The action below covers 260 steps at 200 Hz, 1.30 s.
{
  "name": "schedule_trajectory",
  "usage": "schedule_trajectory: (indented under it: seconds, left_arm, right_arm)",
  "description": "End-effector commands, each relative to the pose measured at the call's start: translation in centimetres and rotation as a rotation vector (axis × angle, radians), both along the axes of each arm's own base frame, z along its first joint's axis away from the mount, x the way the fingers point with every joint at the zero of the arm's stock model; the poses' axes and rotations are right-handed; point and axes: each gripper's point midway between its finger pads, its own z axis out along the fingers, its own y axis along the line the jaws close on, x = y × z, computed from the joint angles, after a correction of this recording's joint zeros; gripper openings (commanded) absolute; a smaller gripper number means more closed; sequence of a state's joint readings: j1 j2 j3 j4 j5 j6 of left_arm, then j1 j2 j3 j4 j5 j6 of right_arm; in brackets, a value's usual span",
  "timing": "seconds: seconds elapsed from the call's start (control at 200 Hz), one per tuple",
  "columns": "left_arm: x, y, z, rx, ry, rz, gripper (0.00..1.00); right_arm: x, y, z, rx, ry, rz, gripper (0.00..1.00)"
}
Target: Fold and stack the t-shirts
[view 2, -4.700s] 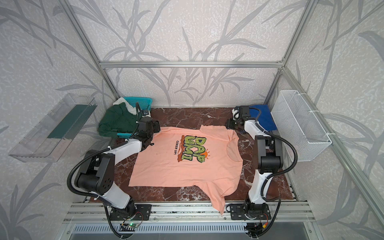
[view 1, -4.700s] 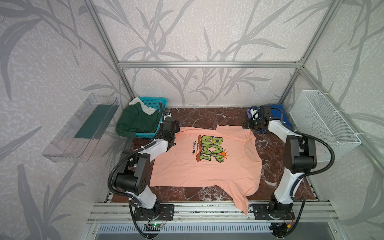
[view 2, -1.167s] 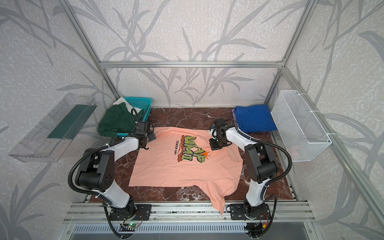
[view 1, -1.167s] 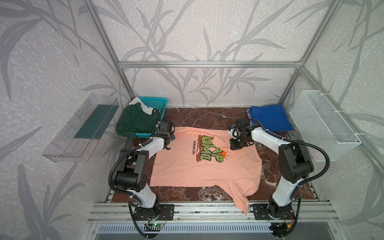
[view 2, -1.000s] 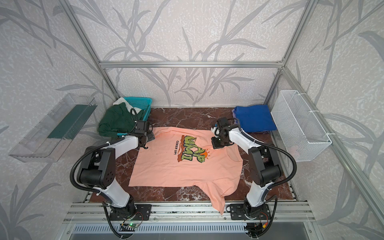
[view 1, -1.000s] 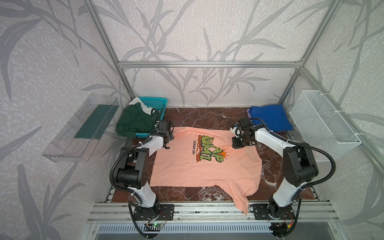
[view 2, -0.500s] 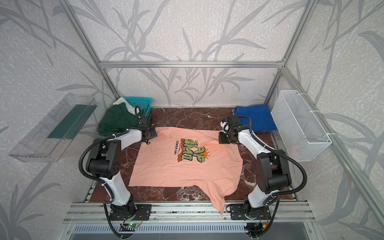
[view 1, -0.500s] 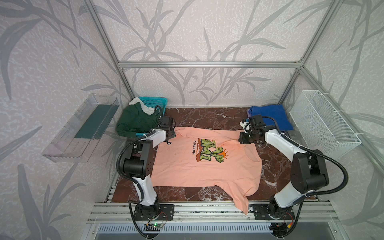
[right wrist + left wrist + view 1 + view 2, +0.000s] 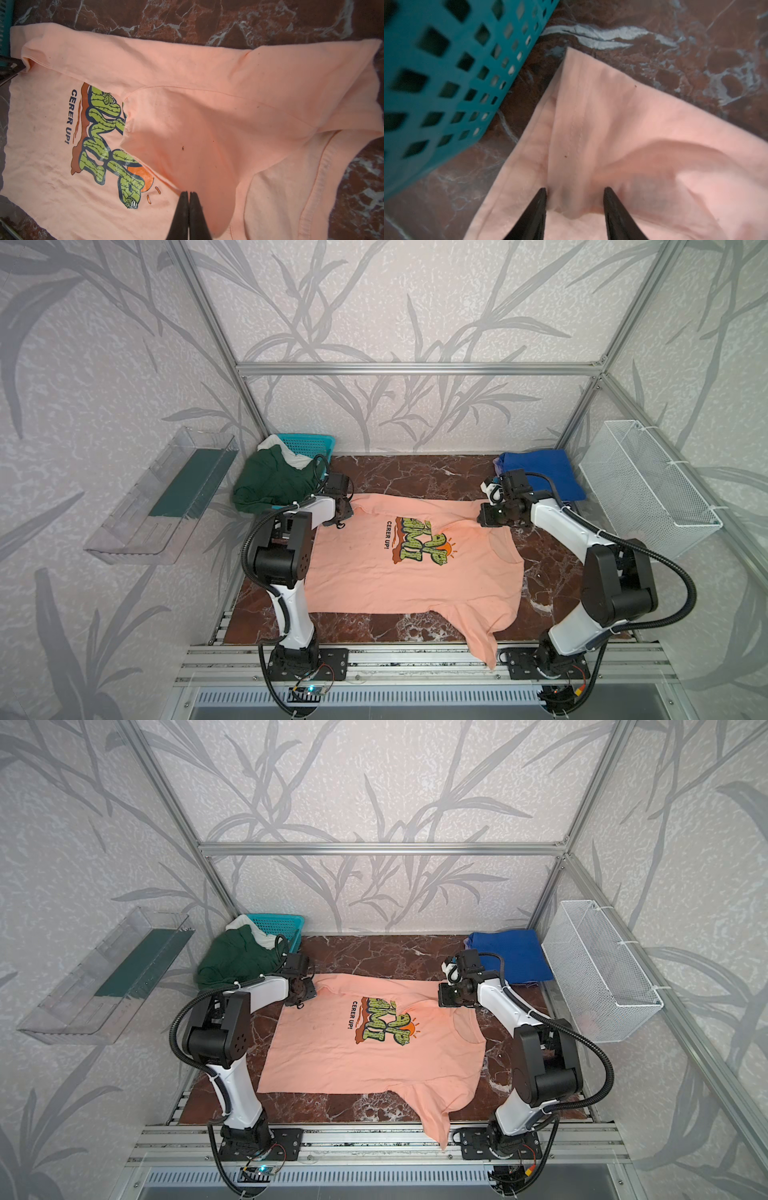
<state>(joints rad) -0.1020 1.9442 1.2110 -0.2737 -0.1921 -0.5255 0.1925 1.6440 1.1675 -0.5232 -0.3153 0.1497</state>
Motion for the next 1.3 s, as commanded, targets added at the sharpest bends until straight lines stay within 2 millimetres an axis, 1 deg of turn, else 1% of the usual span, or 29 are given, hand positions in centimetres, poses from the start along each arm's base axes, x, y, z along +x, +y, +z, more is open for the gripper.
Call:
schedule_trajectory:
  seconds: [0.0,0.115,0.2,0.24,0.33,0.44,0.505,0.535,0.7,0.78,0.885,0.99,1.11,1.13,1.18,1.22,1.295]
  left_arm:
    - [0.0,0.6,-0.2,0.020,0.019,0.023,0.41]
    - [0.2,0.7,-0.2,0.025,0.023,0.021,0.32]
    - [0.4,0.8,0.2,0.030,0.016,0.021,0.22]
    - [0.6,0.9,0.5,0.036,0.009,0.021,0.19]
    - [1.1,1.3,1.0,0.043,-0.004,0.024,0.15]
    - [1.8,1.8,1.6,0.041,-0.023,0.029,0.14]
    - [2.1,2.1,1.7,0.028,-0.032,0.041,0.09]
    - [2.3,2.2,1.8,0.022,-0.037,0.044,0.09]
    - [3.4,2.8,2.8,0.016,-0.061,0.060,0.09]
    - [3.6,2.8,2.9,0.014,-0.068,0.061,0.09]
    - [3.4,2.8,2.3,0.011,-0.051,0.060,0.09]
    - [2.9,2.8,1.6,0.006,-0.035,0.065,0.09]
    - [2.5,2.9,1.8,0.003,-0.054,0.079,0.10]
    - [2.5,2.8,1.9,0.000,-0.060,0.077,0.11]
    - [2.4,2.6,2.2,-0.013,-0.077,0.077,0.22]
    - [2.5,2.3,2.6,-0.030,-0.098,0.070,0.29]
    - [2.9,1.0,2.9,-0.093,-0.143,0.033,0.35]
  right_arm:
    - [0.2,0.0,0.3,0.010,-0.007,-0.001,0.00]
    - [0.3,-0.1,0.4,0.006,-0.006,-0.006,0.00]
    - [0.5,-0.4,0.6,0.001,-0.011,-0.014,0.00]
    - [0.4,-0.4,0.7,-0.001,-0.015,-0.015,0.00]
    - [0.4,-0.6,0.9,-0.012,-0.025,-0.021,0.00]
    - [0.4,-1.0,0.9,-0.021,-0.026,-0.031,0.00]
    - [0.4,-1.0,1.0,-0.021,-0.026,-0.031,0.00]
    - [0.4,-1.0,1.0,-0.022,-0.025,-0.033,0.00]
    - [0.2,-1.4,0.8,-0.036,-0.020,-0.040,0.00]
    - [0.0,-1.5,0.8,-0.037,-0.015,-0.042,0.00]
    - [-0.3,-1.6,0.8,-0.034,-0.018,-0.045,0.00]
    - [-0.6,-1.5,0.4,-0.028,-0.006,-0.044,0.00]
    - [-1.1,-1.2,-0.2,-0.007,0.020,-0.034,0.00]
    - [-1.2,-1.1,-0.3,-0.003,0.024,-0.031,0.00]
    - [-1.4,-0.7,-0.4,0.016,0.029,-0.019,0.00]
    - [-1.4,-0.6,-0.3,0.026,0.028,-0.014,0.09]
    - [-1.4,-0.5,-0.2,0.033,0.017,-0.016,0.17]
